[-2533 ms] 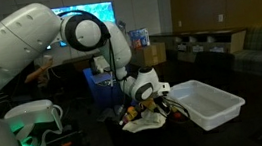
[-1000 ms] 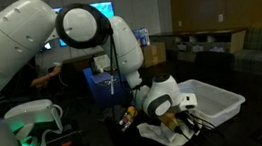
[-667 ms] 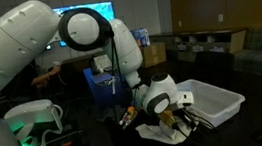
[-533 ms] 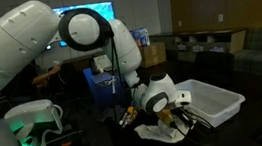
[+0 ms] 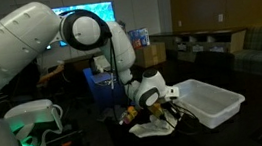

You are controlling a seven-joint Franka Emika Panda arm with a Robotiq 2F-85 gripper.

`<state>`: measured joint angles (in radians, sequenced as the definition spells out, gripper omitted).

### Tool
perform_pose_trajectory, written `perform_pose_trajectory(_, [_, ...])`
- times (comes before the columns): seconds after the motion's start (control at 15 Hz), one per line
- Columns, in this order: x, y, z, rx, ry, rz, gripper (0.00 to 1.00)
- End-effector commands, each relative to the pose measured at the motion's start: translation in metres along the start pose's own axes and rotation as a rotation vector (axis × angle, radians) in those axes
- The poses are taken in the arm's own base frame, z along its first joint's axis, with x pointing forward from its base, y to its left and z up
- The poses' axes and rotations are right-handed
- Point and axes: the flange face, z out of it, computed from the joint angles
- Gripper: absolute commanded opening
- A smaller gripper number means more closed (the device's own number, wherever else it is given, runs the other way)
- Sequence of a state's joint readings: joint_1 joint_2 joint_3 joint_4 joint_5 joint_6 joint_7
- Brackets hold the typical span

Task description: Pick up the towel on the right, push the objects in front of the white storage container to the left, place the towel inside the storage container

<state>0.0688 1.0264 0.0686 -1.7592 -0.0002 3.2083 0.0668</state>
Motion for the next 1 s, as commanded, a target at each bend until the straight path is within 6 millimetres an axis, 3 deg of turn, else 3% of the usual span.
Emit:
perform_pose_trajectory(0.0, [0.001, -0.036, 0.008, 0.016, 0.024, 0.009, 0.03])
perform_pose_trajectory(0.53, [0.006, -0.111, 0.002, 0.088, 0.046, -0.012, 0.03])
perform_pose_trajectory(0.8, [0.004, -0.134, -0.01, 0.133, 0.047, -0.042, 0.03])
perform_pose_trajectory(0.93, [0.003, -0.135, -0.025, 0.145, 0.053, -0.066, 0.03])
